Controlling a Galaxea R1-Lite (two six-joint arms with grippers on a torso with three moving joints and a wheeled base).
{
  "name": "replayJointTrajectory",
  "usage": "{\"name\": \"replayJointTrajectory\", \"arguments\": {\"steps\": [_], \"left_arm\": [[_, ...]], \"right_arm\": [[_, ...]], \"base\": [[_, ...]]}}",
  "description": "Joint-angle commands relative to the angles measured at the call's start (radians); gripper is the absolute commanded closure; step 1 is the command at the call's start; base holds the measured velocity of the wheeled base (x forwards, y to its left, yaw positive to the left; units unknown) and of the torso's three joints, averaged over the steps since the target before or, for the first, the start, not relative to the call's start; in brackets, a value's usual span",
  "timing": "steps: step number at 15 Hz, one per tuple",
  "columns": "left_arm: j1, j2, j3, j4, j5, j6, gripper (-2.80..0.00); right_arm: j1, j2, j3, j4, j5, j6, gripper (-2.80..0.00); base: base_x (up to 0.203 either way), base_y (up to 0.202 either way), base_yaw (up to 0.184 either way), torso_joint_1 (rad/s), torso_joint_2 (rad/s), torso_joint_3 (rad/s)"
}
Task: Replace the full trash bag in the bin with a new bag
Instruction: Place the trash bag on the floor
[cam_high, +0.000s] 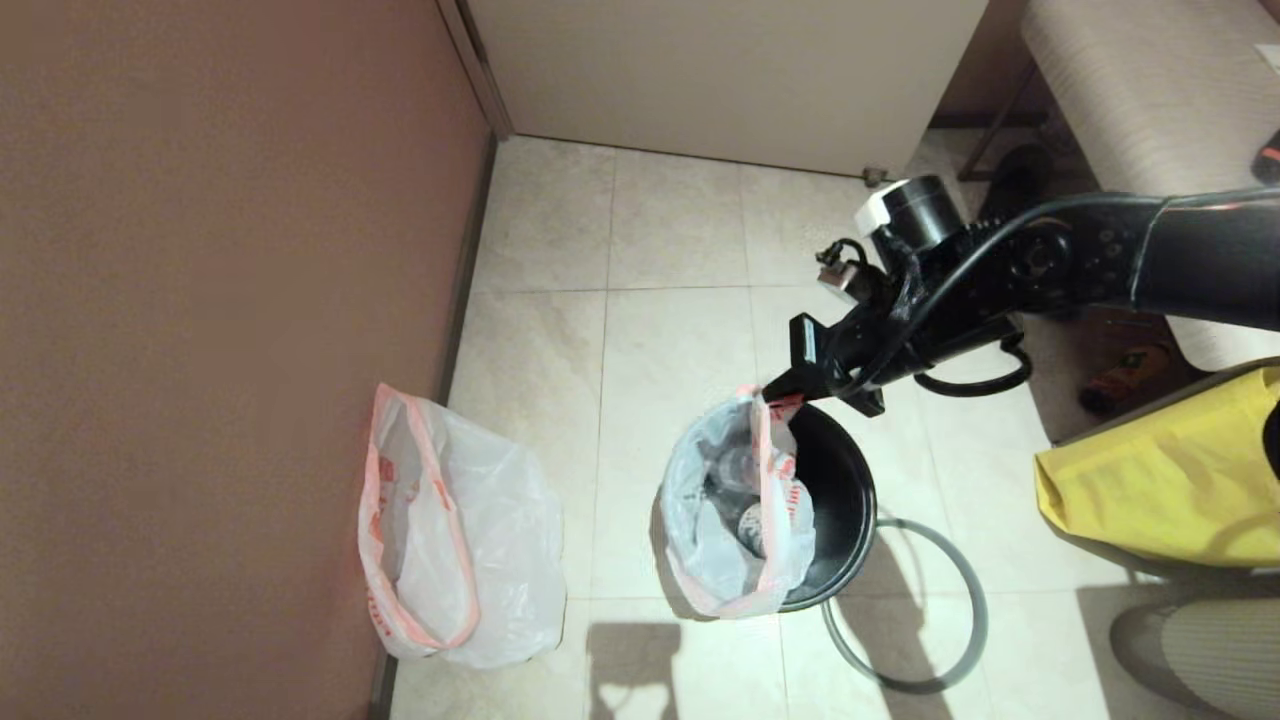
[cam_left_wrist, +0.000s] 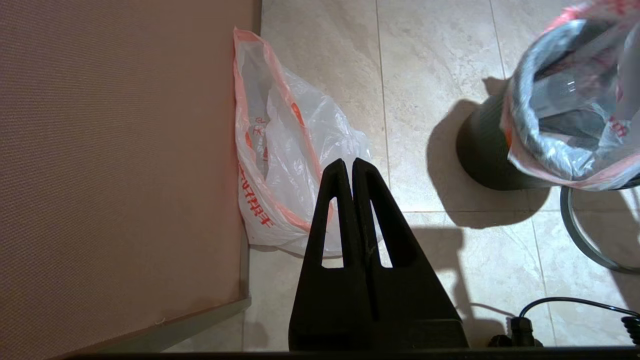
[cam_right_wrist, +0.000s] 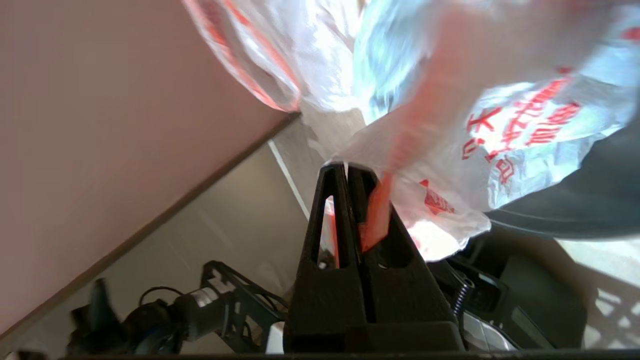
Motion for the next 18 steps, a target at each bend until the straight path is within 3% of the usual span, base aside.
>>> {"name": "replayJointTrajectory", "arguments": {"steps": [1,7,18], "left_arm": [[0.000,0.000,0.000,0.000,0.000,-0.001,0.00],[0.000,0.000,0.000,0.000,0.000,-0.001,0.00],[0.000,0.000,0.000,0.000,0.000,-0.001,0.00]], "right_arm": [[0.003,-0.087,-0.001,0.004,0.004,0.003,0.00],[0.015,-0.167,-0.001,0.001,0.009,0.003,0.00],[0.130,-0.434,-0.001,-0.007,0.003,0.004,0.00]], "base": [[0.000,0.000,0.000,0.000,0.00,0.000],[0.000,0.000,0.000,0.000,0.00,0.000],[0.000,0.000,0.000,0.000,0.00,0.000]]}}
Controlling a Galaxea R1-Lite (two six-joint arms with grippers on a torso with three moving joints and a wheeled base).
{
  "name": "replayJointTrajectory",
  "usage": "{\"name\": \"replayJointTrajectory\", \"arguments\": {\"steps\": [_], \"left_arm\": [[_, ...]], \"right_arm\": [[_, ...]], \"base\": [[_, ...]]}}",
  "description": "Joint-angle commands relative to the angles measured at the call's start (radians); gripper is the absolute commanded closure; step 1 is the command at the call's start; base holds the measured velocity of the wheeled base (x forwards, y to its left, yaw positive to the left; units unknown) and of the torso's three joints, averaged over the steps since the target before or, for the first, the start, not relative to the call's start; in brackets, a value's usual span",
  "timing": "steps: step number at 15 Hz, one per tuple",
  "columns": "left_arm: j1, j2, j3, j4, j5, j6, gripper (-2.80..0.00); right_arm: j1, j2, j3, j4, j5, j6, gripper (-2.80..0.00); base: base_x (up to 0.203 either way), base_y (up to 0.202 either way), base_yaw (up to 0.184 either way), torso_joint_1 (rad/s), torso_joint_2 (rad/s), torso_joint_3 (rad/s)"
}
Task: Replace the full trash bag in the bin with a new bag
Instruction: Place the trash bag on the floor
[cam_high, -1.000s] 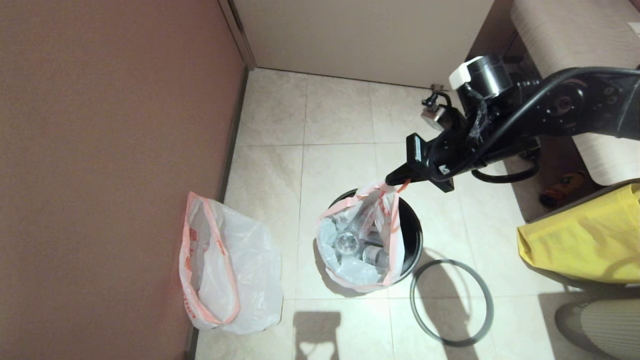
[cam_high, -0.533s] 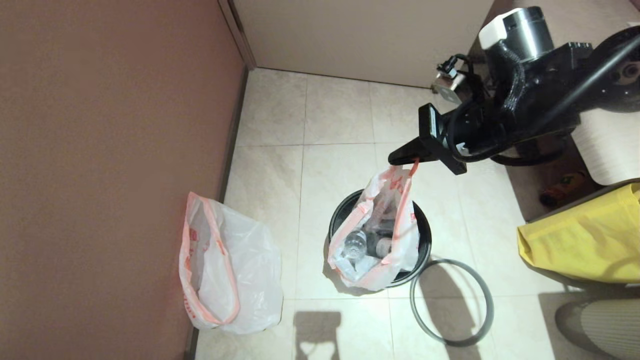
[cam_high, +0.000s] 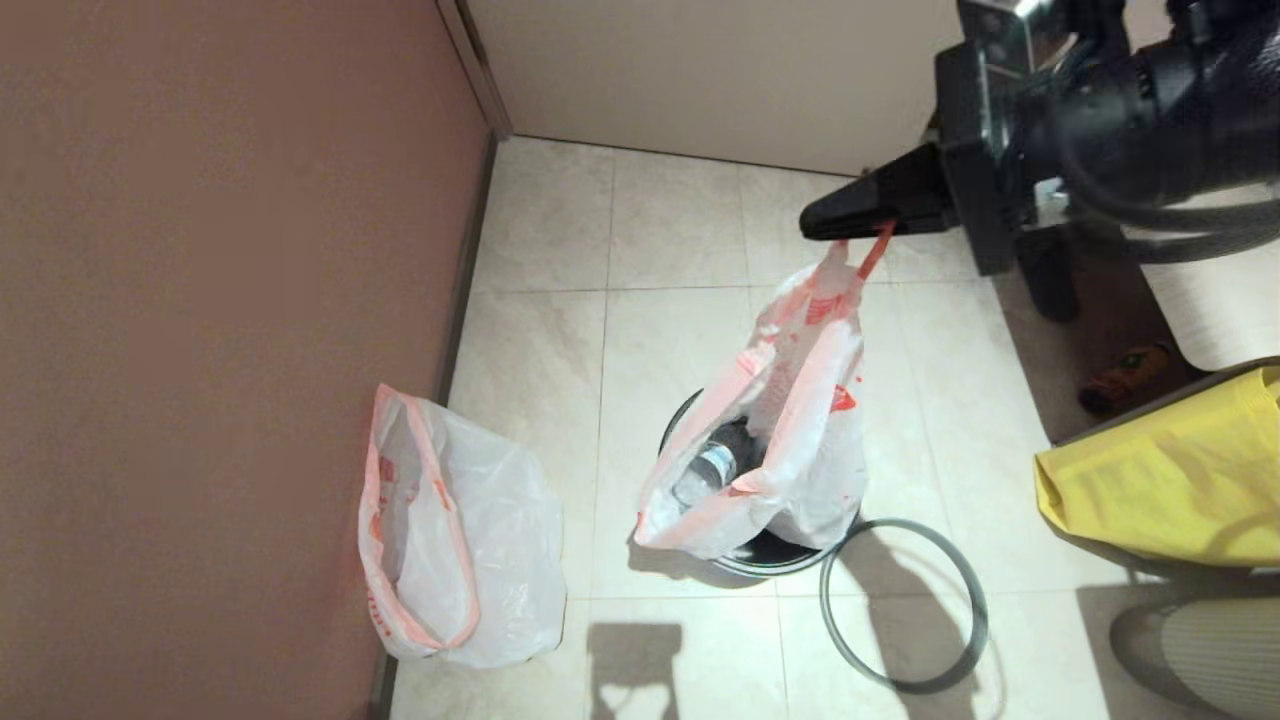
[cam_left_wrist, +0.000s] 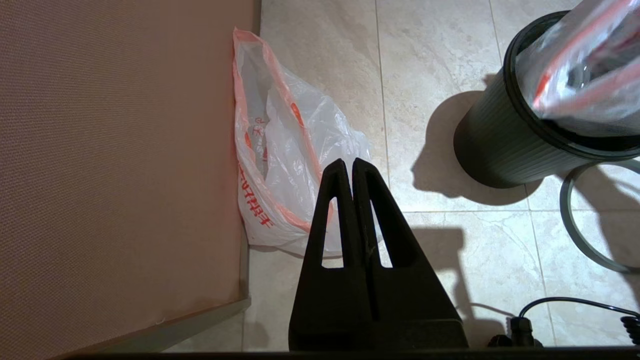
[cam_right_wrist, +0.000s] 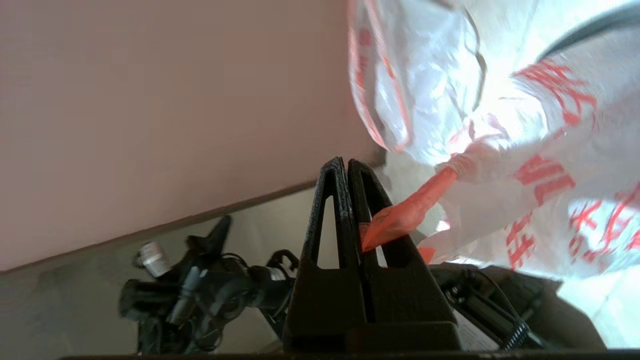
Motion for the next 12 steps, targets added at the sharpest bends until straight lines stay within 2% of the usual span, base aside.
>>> {"name": "replayJointTrajectory", "arguments": {"steps": [1,4,6,9,12], "left_arm": [[0.000,0.000,0.000,0.000,0.000,-0.001,0.00],[0.000,0.000,0.000,0.000,0.000,0.000,0.00],[0.000,0.000,0.000,0.000,0.000,-0.001,0.00],[0.000,0.000,0.000,0.000,0.000,-0.001,0.00],[0.000,0.000,0.000,0.000,0.000,-0.001,0.00]], "right_arm": [[0.006,-0.086,0.000,0.001,0.001,0.003,0.00],[-0.015,-0.216,0.000,-0.014,-0.046,-0.002,0.00],[-0.090,-0.296,-0.002,-0.064,-0.096,-0.015,0.00],[-0.280,-0.350,-0.004,-0.150,-0.154,-0.049,0.00],[-0.535,-0.344,-0.002,-0.189,-0.183,-0.072,0.00]], "base": [[0.000,0.000,0.000,0.000,0.00,0.000],[0.000,0.000,0.000,0.000,0.00,0.000],[0.000,0.000,0.000,0.000,0.00,0.000],[0.000,0.000,0.000,0.000,0.00,0.000],[0.000,0.000,0.000,0.000,0.00,0.000]]}}
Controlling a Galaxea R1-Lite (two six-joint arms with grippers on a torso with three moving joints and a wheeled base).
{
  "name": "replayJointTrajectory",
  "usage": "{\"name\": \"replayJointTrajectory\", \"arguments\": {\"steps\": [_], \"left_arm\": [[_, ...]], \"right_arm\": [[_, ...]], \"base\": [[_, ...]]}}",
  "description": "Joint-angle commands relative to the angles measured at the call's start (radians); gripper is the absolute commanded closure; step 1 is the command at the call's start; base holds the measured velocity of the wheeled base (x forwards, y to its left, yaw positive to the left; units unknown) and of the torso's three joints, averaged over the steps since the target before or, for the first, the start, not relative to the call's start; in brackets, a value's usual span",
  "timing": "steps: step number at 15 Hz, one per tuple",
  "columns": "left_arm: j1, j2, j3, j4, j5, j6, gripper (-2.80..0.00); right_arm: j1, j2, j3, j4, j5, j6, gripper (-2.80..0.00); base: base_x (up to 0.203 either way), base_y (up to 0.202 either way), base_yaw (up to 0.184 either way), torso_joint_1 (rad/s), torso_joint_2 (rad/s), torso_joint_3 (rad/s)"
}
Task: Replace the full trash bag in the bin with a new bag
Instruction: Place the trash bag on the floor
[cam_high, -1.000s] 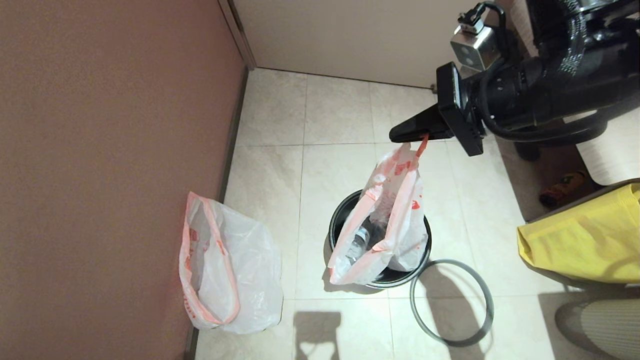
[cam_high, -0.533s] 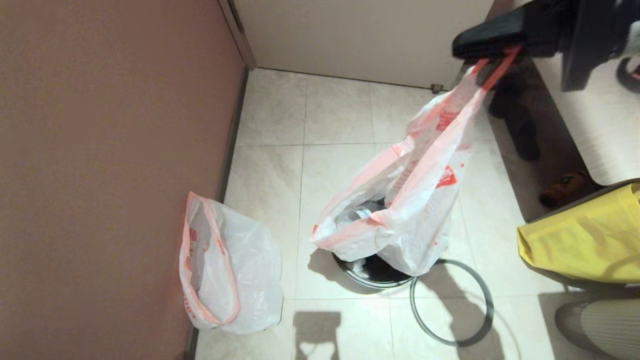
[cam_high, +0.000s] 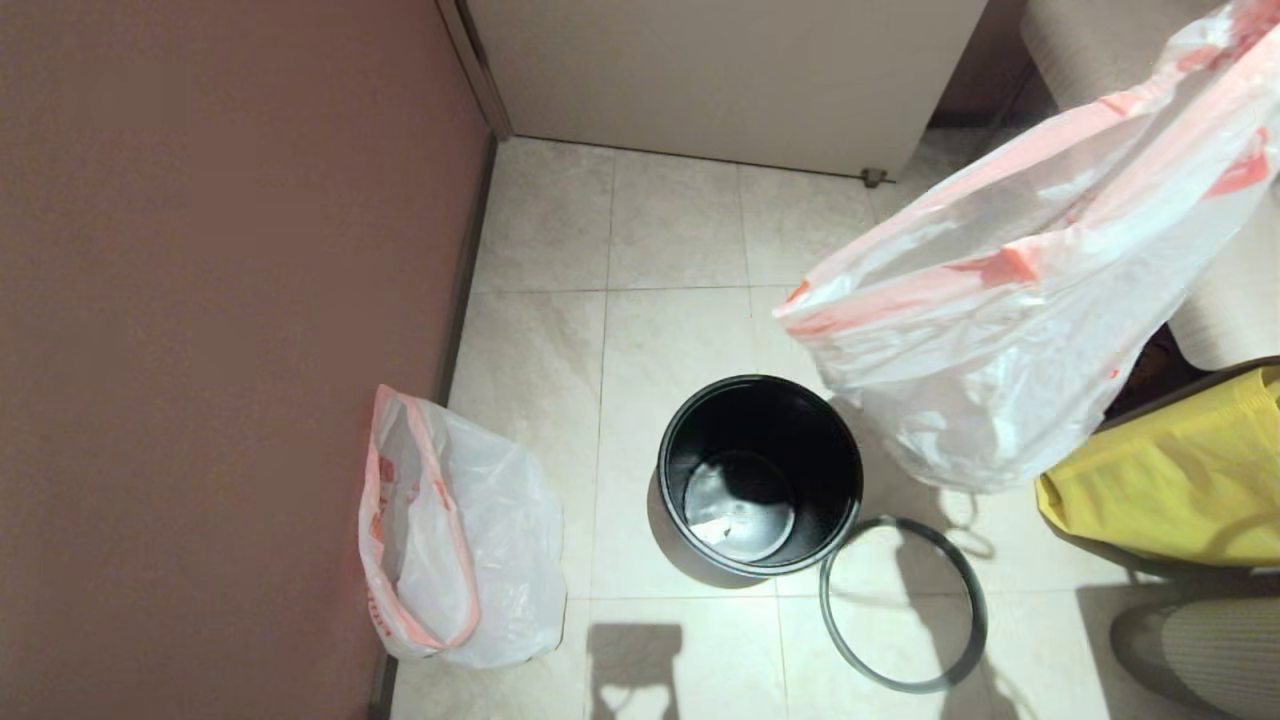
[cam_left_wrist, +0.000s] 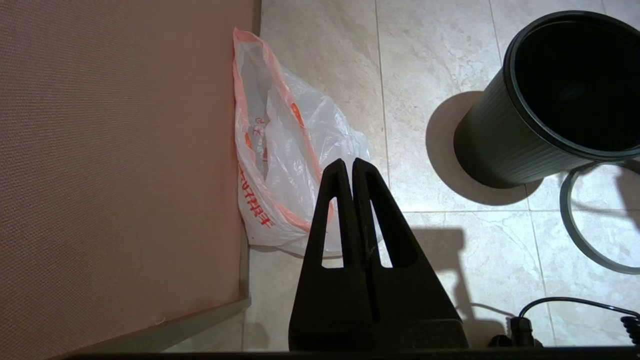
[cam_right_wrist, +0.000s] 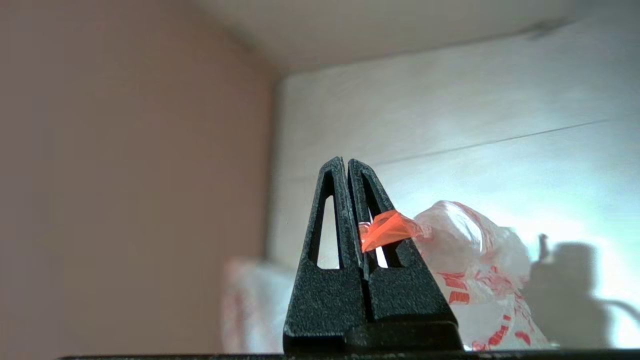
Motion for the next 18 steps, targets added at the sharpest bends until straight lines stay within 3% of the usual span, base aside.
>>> {"name": "replayJointTrajectory", "arguments": {"steps": [1,5,12,15,16,18], "left_arm": [[0.000,0.000,0.000,0.000,0.000,-0.001,0.00],[0.000,0.000,0.000,0.000,0.000,-0.001,0.00],[0.000,0.000,0.000,0.000,0.000,-0.001,0.00],[0.000,0.000,0.000,0.000,0.000,-0.001,0.00],[0.000,0.000,0.000,0.000,0.000,-0.001,0.00],[0.000,0.000,0.000,0.000,0.000,-0.001,0.00]], "right_arm": [[-0.128,0.026,0.003,-0.007,-0.001,-0.002,0.00],[-0.230,0.246,0.004,-0.132,0.005,-0.055,0.00],[-0.293,0.690,-0.002,-0.459,0.005,-0.383,0.00],[-0.319,0.861,0.000,-0.565,-0.041,-0.529,0.00],[-0.324,0.874,0.001,-0.529,-0.050,-0.545,0.00],[-0.325,0.809,0.001,-0.276,-0.064,-0.585,0.00]], "base": [[0.000,0.000,0.000,0.000,0.00,0.000],[0.000,0.000,0.000,0.000,0.00,0.000],[0.000,0.000,0.000,0.000,0.00,0.000],[0.000,0.000,0.000,0.000,0.00,0.000],[0.000,0.000,0.000,0.000,0.00,0.000],[0.000,0.000,0.000,0.000,0.00,0.000]]}}
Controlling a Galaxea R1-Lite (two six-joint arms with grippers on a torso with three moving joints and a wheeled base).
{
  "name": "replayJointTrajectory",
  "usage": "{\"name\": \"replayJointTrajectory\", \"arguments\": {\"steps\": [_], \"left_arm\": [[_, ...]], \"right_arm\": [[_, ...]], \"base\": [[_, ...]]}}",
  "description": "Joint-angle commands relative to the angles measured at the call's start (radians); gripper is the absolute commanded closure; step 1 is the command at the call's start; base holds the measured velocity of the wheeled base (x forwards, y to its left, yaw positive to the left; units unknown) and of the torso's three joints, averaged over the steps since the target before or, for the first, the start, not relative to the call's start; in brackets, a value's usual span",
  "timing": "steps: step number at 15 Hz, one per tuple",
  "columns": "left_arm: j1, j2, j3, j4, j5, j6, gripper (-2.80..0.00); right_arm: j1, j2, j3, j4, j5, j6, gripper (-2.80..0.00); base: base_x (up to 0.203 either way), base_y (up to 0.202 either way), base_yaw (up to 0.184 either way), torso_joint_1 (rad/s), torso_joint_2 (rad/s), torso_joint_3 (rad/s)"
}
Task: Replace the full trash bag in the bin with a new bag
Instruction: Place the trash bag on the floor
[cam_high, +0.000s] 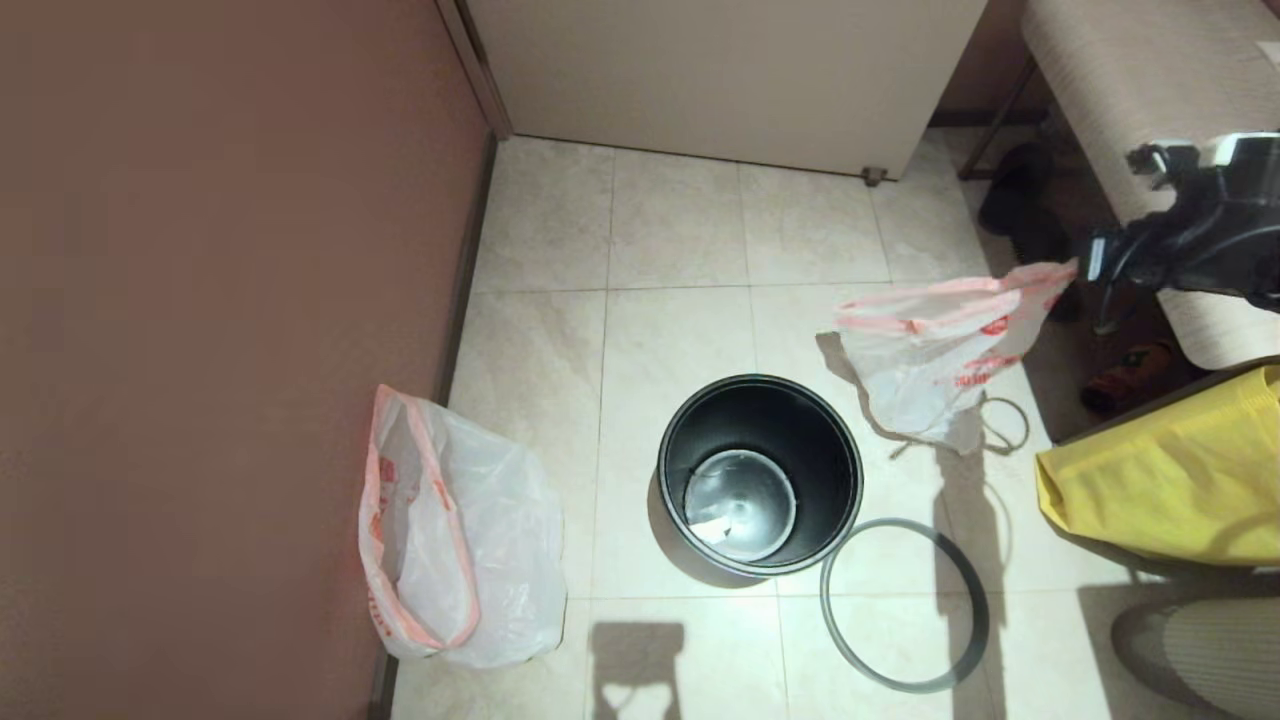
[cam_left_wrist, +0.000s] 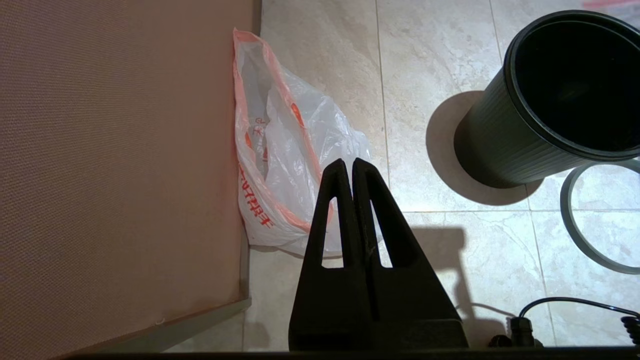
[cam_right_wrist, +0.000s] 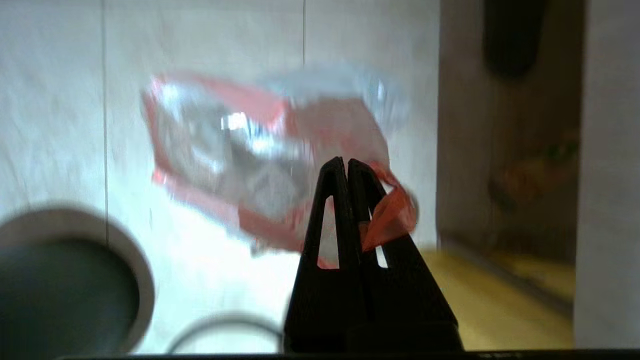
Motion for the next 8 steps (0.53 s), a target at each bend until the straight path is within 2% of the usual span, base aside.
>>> {"name": "replayJointTrajectory", "arguments": {"steps": [1,4,6,8], "left_arm": [[0.000,0.000,0.000,0.000,0.000,0.000,0.00],[0.000,0.000,0.000,0.000,0.000,0.000,0.00],[0.000,0.000,0.000,0.000,0.000,0.000,0.00],[0.000,0.000,0.000,0.000,0.000,0.000,0.00]], "right_arm": [[-0.002,-0.049,0.000,0.244,-0.008,-0.017,0.00],[0.000,-0.133,0.004,0.593,-0.044,-0.025,0.00],[-0.002,-0.150,0.007,0.653,-0.049,0.103,0.00],[0.001,-0.146,0.009,0.717,-0.062,0.138,0.00]], "base": [[0.000,0.000,0.000,0.000,0.00,0.000],[0.000,0.000,0.000,0.000,0.00,0.000],[0.000,0.000,0.000,0.000,0.00,0.000],[0.000,0.000,0.000,0.000,0.00,0.000]]}}
